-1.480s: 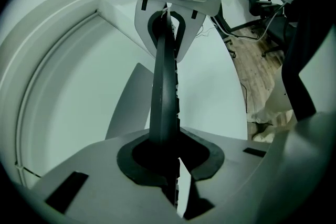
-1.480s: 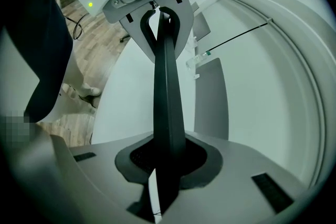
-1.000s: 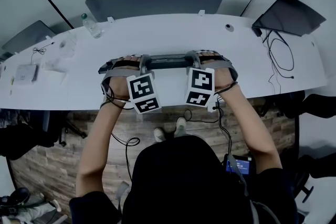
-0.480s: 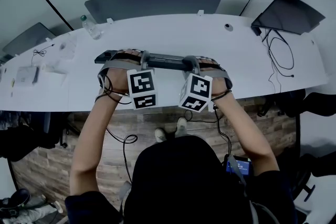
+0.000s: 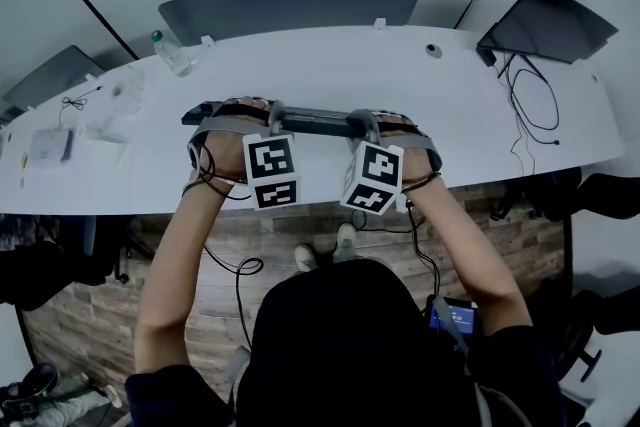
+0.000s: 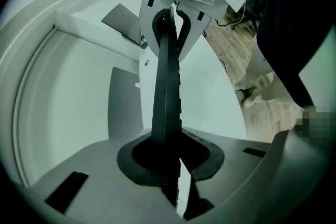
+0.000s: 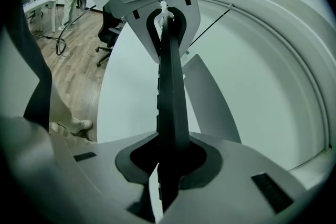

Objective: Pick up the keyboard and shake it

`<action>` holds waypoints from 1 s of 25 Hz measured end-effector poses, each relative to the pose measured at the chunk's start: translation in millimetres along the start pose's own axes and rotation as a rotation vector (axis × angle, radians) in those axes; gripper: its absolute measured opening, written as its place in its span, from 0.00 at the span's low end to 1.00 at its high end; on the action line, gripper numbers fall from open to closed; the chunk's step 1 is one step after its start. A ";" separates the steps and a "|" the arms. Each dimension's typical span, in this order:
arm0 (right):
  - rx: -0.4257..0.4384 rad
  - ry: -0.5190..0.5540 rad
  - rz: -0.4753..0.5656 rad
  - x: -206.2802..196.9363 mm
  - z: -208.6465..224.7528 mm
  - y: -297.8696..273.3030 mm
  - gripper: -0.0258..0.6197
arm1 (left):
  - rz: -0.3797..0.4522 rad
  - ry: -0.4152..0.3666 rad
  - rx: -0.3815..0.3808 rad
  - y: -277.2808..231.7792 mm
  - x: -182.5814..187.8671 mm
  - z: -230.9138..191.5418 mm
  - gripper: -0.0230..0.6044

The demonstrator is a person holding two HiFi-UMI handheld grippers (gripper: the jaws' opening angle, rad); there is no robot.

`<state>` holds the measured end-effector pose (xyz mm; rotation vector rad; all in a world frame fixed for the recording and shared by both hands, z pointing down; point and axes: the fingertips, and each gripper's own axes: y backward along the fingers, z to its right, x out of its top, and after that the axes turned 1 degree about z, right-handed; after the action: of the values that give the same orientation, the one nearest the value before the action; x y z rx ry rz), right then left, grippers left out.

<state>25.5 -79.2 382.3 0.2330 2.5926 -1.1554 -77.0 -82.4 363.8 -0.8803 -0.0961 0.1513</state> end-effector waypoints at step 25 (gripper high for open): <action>0.241 0.149 -0.077 -8.3 -27.1 -24.0 0.17 | 0.076 0.157 -0.186 -34.3 1.8 49.6 0.17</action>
<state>21.7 -75.2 419.0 0.2819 2.6045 -1.5346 -79.3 -66.0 421.8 -1.0792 0.0712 0.1455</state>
